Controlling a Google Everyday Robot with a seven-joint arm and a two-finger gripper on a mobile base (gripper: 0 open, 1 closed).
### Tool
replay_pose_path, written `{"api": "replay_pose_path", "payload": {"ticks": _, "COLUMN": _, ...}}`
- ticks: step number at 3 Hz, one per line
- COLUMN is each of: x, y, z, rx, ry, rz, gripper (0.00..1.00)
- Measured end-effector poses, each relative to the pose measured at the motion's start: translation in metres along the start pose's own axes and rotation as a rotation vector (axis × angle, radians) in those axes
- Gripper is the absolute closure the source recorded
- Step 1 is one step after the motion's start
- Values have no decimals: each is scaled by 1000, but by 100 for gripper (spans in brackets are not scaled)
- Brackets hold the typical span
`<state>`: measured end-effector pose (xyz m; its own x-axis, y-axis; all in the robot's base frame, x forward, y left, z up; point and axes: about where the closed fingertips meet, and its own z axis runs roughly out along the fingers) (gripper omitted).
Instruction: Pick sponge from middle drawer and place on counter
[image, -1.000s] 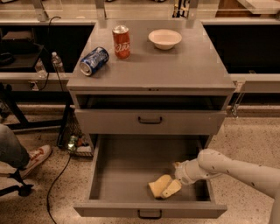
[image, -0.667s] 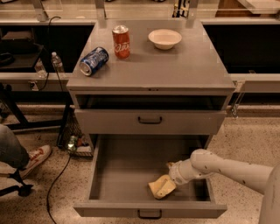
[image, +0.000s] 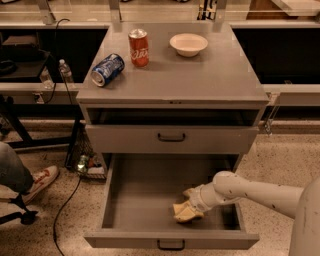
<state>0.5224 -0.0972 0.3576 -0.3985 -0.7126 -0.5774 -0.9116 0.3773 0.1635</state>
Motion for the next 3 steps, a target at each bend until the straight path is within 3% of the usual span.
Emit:
{"api": "replay_pose_path", "payload": {"ticks": 1, "x": 5, "y": 2, "z": -12, "rx": 13, "ry": 19, "rz": -1, "gripper": 61}}
{"api": "replay_pose_path", "payload": {"ticks": 3, "x": -15, "y": -7, "z": -51, "rx": 52, "ry": -77, "rz": -47, "gripper": 100}}
